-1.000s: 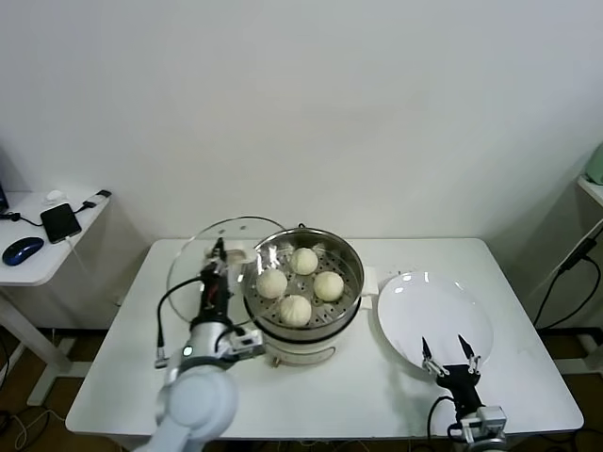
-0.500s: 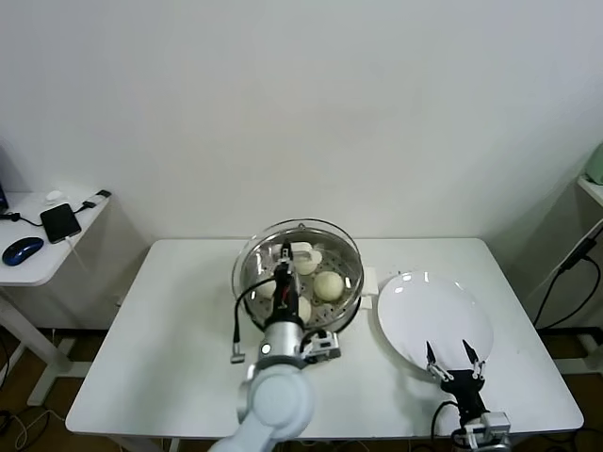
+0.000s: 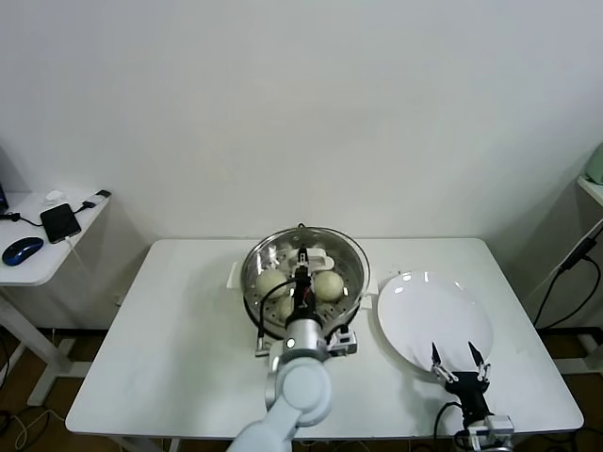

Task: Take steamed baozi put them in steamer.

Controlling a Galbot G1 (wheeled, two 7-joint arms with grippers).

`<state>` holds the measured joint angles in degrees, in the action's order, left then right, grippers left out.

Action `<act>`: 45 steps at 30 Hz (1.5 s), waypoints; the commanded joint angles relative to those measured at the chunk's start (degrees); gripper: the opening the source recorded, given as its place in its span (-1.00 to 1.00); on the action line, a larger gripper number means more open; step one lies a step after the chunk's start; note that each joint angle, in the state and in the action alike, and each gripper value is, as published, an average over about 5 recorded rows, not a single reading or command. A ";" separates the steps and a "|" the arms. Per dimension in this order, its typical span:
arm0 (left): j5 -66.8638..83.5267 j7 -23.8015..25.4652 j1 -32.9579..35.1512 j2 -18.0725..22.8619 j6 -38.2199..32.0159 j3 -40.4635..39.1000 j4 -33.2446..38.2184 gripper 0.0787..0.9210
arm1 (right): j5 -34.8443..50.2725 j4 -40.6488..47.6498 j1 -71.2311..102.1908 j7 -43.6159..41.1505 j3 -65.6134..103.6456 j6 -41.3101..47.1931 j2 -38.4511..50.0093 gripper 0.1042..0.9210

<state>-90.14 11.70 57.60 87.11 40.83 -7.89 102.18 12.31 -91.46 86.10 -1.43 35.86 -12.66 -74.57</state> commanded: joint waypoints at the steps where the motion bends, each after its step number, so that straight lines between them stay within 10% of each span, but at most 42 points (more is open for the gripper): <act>1: -0.65 -0.94 -0.87 0.92 0.23 0.09 -3.88 -0.86 | -0.04 0.27 -0.01 0.20 0.02 -0.66 -0.16 0.76; 20: 0.51 -2.75 -0.43 -0.65 -0.74 1.06 -3.53 -0.84 | -1.63 0.50 0.10 -0.20 0.11 -2.92 -0.61 0.76; 37: 10.03 -0.92 4.22 -9.77 -2.04 0.15 12.08 0.26 | -3.15 -0.74 0.79 -2.03 -0.36 -1.12 -1.40 0.76; 45: 38.53 -15.96 11.89 -15.30 -19.87 10.05 22.52 0.73 | -0.38 -2.69 1.55 -0.17 -1.23 -2.48 -1.53 0.76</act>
<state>-74.17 5.62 64.07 76.77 33.56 -4.51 114.77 10.06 -92.63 87.26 -2.88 34.92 -14.29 -76.09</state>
